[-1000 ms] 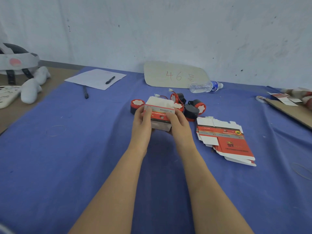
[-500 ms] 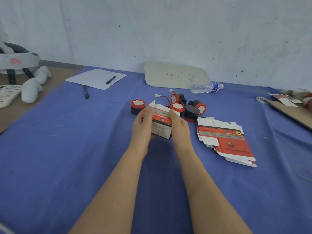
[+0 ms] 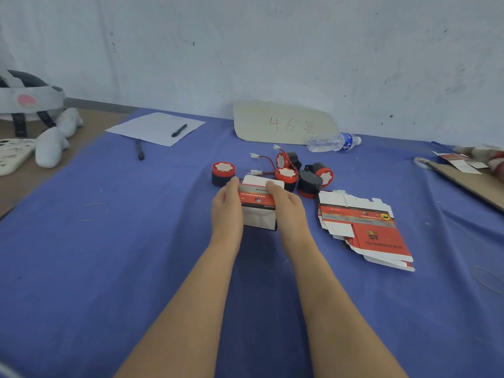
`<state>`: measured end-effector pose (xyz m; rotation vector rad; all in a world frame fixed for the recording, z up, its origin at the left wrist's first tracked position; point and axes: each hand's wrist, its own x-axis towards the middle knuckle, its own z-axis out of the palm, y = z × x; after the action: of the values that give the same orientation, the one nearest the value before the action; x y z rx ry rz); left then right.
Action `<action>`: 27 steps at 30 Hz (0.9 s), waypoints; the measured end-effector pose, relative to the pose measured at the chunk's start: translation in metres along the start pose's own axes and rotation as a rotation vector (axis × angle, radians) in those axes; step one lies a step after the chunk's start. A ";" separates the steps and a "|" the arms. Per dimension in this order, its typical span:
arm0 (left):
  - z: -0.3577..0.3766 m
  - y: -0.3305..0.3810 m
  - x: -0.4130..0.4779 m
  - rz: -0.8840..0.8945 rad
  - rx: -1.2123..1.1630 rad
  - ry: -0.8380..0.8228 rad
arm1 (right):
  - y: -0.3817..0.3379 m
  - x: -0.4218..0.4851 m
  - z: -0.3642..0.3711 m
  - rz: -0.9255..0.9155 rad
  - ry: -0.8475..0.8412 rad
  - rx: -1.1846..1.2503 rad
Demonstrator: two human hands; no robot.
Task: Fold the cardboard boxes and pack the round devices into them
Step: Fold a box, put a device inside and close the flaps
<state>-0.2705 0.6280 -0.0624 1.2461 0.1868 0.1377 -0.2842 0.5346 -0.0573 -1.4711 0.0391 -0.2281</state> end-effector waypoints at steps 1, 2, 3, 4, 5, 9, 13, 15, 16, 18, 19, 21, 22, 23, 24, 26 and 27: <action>0.000 0.000 -0.001 0.027 -0.024 0.003 | 0.001 0.000 0.001 -0.020 0.020 -0.023; 0.000 0.001 -0.002 0.036 -0.081 -0.009 | 0.001 0.000 0.003 -0.055 0.057 -0.045; 0.000 0.002 -0.003 0.022 -0.157 -0.040 | 0.000 -0.001 0.005 -0.104 0.107 -0.063; 0.001 0.003 -0.004 -0.005 -0.237 -0.087 | 0.000 -0.001 0.006 -0.162 0.151 -0.082; 0.002 0.003 -0.005 -0.044 -0.296 -0.146 | 0.001 -0.001 0.007 -0.212 0.169 -0.103; 0.002 -0.001 -0.008 -0.245 -0.487 -0.323 | 0.005 -0.003 0.016 -0.217 0.028 -0.215; -0.005 0.002 0.001 -0.194 -0.502 -0.263 | -0.001 0.000 0.010 -0.284 0.284 -0.103; -0.008 0.005 0.004 -0.175 -0.477 -0.276 | -0.007 0.005 -0.002 -0.184 0.417 0.032; -0.008 0.005 0.004 -0.176 -0.459 -0.298 | -0.009 0.007 -0.008 -0.067 0.428 0.123; -0.007 0.005 0.002 -0.169 -0.396 -0.346 | -0.010 0.007 -0.016 0.169 0.358 0.327; -0.005 0.005 0.001 -0.153 -0.348 -0.347 | -0.010 0.006 -0.016 0.236 0.301 0.414; -0.004 0.004 0.000 -0.115 -0.266 -0.292 | -0.009 0.004 -0.014 0.259 0.175 0.464; -0.004 0.005 0.001 -0.104 -0.256 -0.261 | -0.008 0.003 -0.012 0.247 0.125 0.439; -0.005 0.005 0.002 -0.093 -0.256 -0.236 | -0.008 0.003 -0.009 0.232 0.084 0.390; -0.006 0.005 0.003 -0.080 -0.252 -0.215 | -0.009 0.002 -0.007 0.220 0.056 0.321; -0.008 0.005 0.004 -0.064 -0.239 -0.181 | -0.008 0.001 -0.006 0.179 0.038 0.121; -0.008 0.005 0.004 -0.060 -0.235 -0.179 | -0.008 0.001 -0.007 0.144 0.045 0.021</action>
<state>-0.2686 0.6382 -0.0602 1.0117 0.0512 -0.0044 -0.2854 0.5265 -0.0502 -1.4350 0.1775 -0.1442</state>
